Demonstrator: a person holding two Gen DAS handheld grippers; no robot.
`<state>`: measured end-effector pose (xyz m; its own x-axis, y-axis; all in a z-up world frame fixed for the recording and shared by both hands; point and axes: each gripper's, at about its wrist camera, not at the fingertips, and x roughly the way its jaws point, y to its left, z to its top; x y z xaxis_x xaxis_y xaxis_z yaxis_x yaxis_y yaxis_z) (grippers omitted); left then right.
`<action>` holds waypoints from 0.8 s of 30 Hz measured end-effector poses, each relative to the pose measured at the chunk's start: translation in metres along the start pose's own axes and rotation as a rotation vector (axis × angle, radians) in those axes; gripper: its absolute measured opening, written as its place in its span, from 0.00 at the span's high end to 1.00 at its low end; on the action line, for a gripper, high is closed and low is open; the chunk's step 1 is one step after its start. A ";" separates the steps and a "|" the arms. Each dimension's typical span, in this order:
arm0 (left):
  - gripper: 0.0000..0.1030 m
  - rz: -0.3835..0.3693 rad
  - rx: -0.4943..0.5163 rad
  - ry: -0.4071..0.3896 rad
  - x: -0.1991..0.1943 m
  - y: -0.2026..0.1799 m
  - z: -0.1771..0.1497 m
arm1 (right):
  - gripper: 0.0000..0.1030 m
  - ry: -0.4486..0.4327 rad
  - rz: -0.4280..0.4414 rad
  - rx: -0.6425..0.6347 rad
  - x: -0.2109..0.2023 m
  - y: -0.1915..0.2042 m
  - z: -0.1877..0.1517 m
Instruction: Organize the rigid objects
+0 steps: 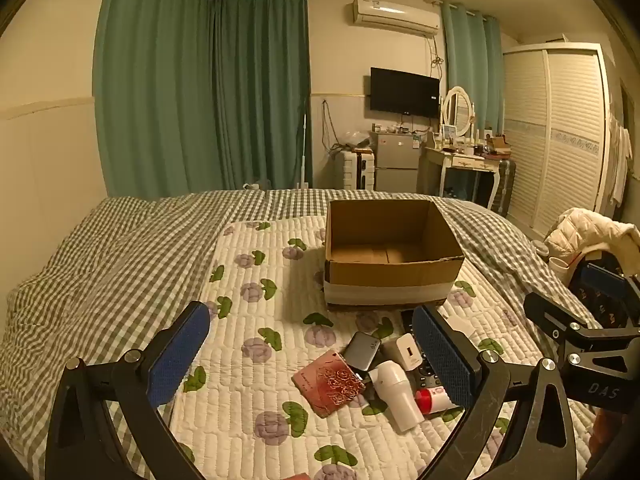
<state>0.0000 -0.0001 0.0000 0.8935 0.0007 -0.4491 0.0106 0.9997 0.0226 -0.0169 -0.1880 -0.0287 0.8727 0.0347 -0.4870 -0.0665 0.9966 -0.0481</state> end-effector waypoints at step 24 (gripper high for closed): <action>0.00 0.014 -0.001 -0.021 -0.003 0.008 -0.002 | 0.00 0.017 0.000 0.002 0.004 0.000 -0.002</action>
<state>-0.0034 0.0075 -0.0004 0.9027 0.0138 -0.4301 -0.0022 0.9996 0.0273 -0.0145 -0.1881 -0.0324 0.8642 0.0330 -0.5021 -0.0649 0.9968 -0.0463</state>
